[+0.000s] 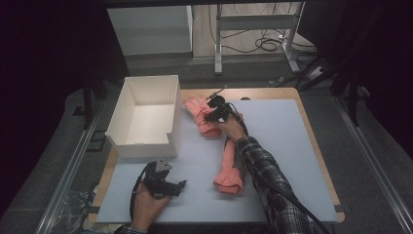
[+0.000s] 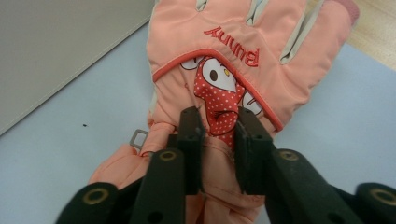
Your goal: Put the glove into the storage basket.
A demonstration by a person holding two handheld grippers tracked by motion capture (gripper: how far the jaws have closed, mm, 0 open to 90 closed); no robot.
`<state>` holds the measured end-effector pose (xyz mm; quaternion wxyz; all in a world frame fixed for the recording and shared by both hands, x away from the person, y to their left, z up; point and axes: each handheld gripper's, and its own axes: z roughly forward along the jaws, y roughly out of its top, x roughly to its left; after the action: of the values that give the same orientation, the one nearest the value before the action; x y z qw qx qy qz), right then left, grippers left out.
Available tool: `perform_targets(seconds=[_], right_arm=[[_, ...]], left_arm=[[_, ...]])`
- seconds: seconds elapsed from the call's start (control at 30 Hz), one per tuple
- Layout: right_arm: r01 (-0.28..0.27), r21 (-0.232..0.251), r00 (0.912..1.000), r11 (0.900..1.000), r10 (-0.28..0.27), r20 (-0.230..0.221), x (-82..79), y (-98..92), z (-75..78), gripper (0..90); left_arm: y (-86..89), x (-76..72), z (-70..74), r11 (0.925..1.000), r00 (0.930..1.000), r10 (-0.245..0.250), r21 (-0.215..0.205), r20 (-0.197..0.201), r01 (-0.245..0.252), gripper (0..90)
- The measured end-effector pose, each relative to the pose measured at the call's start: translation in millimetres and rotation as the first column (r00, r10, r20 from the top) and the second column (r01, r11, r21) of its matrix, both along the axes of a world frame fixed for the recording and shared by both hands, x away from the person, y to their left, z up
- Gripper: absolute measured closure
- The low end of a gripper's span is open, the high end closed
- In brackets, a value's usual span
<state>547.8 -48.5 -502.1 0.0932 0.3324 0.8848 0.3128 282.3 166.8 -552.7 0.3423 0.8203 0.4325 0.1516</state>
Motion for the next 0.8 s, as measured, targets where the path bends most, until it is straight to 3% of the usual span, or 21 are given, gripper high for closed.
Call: perform_targets(seconds=[0.17, 0.27, 0.8], right_arm=[[0.013, -0.004, 0.9997, 1.0, -0.013, 0.022, -4.2, 2.5, 4.3, 80.2], [0.025, 0.032, 0.9995, 0.999, -0.026, 0.016, -6.7, 1.1, 12.3, 81.6], [0.031, 0.121, 0.9983, 0.992, -0.037, 0.045, -28.6, -15.3, 53.6, 83.2]], left_arm=[[0.0, 0.0, 0.0, 1.0, 1.0, 0.0, 0.0, 0.0, 0.0, 0.3], [0.0, 0.0, 0.0, 1.0, 1.0, 0.0, 0.0, 0.0, 0.0, 0.3], [-0.1, 0.0, 0.0, 1.0, 1.0, 0.0, 0.0, 0.0, 0.0, 0.3]])
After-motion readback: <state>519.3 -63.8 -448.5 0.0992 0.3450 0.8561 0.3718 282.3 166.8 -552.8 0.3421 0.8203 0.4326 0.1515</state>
